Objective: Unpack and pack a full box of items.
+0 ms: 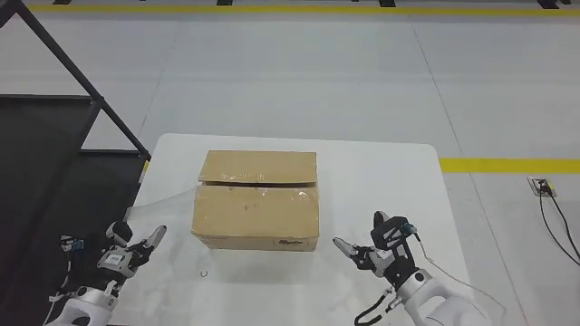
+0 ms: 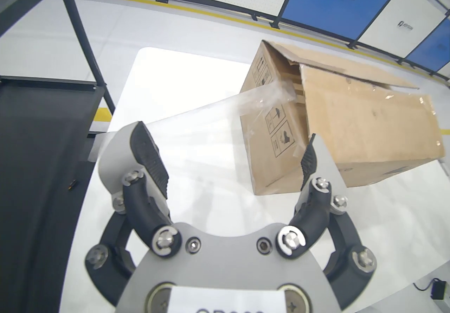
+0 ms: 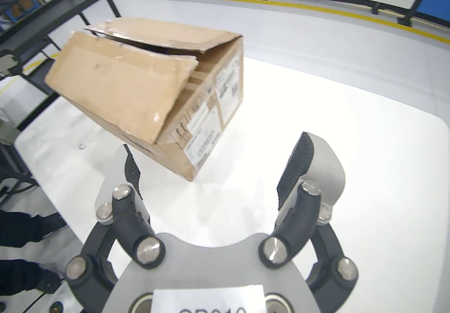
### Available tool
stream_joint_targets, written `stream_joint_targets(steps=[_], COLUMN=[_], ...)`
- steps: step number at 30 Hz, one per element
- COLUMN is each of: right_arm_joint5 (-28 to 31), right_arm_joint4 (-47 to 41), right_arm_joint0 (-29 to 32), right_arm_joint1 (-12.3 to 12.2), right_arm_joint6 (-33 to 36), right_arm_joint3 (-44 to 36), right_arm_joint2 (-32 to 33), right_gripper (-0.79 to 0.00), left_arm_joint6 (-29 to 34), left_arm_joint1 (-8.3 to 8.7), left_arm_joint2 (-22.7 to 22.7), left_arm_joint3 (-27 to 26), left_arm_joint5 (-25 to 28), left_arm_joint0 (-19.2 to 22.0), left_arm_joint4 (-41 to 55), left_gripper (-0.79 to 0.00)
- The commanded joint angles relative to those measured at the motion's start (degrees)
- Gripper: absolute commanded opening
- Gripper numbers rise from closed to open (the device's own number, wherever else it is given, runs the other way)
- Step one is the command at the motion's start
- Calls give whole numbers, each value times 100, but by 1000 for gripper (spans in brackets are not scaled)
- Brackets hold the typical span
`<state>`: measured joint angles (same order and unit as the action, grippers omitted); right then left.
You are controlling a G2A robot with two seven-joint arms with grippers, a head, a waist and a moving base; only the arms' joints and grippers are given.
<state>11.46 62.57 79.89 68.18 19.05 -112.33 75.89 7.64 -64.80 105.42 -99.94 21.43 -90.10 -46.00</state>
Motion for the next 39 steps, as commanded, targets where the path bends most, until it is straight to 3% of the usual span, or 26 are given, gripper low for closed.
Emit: stream_joint_targets(steps=[1, 5, 14, 16, 29, 39], right_arm_joint5=[200, 379, 340, 634, 721, 1456], right_arm_joint4=[-513, -1270, -1227, -1481, -3474, -4855], right_arm_joint0=[-244, -679, -743, -721, -2380, -3192], right_arm_joint1=[20, 53, 51, 54, 238, 349], right_arm_joint6=[142, 454, 536, 514, 1060, 1774], right_arm_joint3=[112, 429, 472, 496, 2347, 3508], right_arm_joint2=[-72, -152, -141, -202, -685, -1028], right_gripper=[0, 0, 0, 0, 0, 0], left_arm_joint6=[216, 539, 539, 588, 1810, 2109], left_arm_joint1=[21, 51, 51, 46, 105, 160], left_arm_joint2=[62, 140, 140, 96, -320, -226], left_arm_joint3=[90, 135, 135, 160, 444, 571], left_arm_joint5=[171, 319, 319, 260, 209, 317], left_arm_joint0=[135, 274, 274, 292, 1239, 1356], left_arm_joint4=[242, 556, 556, 631, 1583, 2227], left_gripper=[0, 0, 0, 0, 0, 0])
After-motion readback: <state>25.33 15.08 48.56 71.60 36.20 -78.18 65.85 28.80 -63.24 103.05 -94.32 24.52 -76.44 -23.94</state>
